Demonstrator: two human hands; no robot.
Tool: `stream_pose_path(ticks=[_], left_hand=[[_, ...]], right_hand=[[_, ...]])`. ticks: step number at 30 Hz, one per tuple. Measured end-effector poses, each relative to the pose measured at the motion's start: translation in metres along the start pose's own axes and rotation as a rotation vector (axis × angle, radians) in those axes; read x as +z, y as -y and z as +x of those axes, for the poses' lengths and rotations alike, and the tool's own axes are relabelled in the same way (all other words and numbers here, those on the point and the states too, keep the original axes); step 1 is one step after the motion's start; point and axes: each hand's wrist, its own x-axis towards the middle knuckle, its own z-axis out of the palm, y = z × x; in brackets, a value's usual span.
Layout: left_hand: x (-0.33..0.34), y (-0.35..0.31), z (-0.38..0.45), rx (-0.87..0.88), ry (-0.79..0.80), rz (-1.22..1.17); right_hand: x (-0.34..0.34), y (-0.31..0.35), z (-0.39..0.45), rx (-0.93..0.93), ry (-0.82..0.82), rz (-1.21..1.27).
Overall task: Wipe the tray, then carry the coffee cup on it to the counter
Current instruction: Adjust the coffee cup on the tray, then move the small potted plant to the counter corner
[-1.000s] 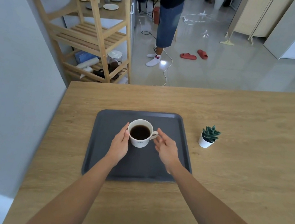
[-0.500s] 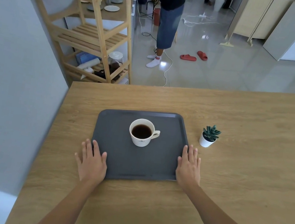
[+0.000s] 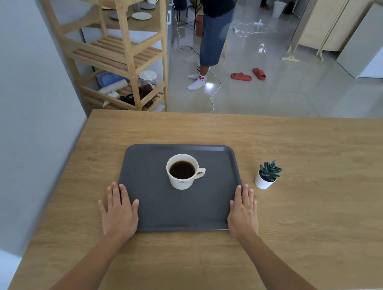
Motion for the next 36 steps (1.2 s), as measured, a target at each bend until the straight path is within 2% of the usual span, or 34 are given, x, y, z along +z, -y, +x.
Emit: stream_pose_path(ticks=[7, 10, 12, 14, 16, 17, 19, 22, 24, 28, 32, 36], left_hand=[[-0.002, -0.001, 0.002, 0.002, 0.009, 0.017], [-0.006, -0.015, -0.012, 0.000, -0.173, -0.176], [-0.007, -0.035, -0.031, 0.122, -0.349, -0.319], [-0.004, -0.074, -0.052, 0.376, -0.370, -0.454], [-0.002, -0.123, -0.064, 0.572, -0.218, -0.628], [-0.003, -0.149, -0.066, 0.596, -0.103, -0.728], [-0.005, -0.201, -0.061, 0.514, 0.142, -0.908], [-0.010, -0.269, -0.041, 0.270, 0.525, -1.125], [-0.010, -0.297, -0.029, 0.174, 0.666, -1.196], [-0.001, -0.319, -0.016, 0.027, 0.780, -1.194], [-0.009, -0.325, -0.010, 0.045, 0.789, -1.232], [-0.049, -0.330, 0.017, 0.134, 0.755, -1.301]], right_hand=[[0.000, -0.002, -0.004, 0.007, 0.005, 0.011], [-0.006, -0.003, -0.006, 0.010, -0.010, 0.185], [-0.014, -0.006, -0.009, 0.066, -0.116, 0.444], [-0.026, -0.017, -0.008, 0.193, -0.261, 0.636], [-0.039, -0.031, 0.001, 0.317, -0.346, 0.703], [-0.045, -0.038, 0.007, 0.368, -0.353, 0.733], [-0.053, -0.052, 0.019, 0.414, -0.329, 0.822], [-0.057, -0.073, 0.037, 0.377, -0.222, 1.004], [-0.059, -0.084, 0.044, 0.336, -0.130, 1.143], [-0.068, -0.095, 0.051, 0.273, 0.012, 1.300], [-0.085, -0.088, 0.060, 0.240, 0.078, 1.303], [-0.116, -0.059, 0.088, 0.153, 0.100, 1.325]])
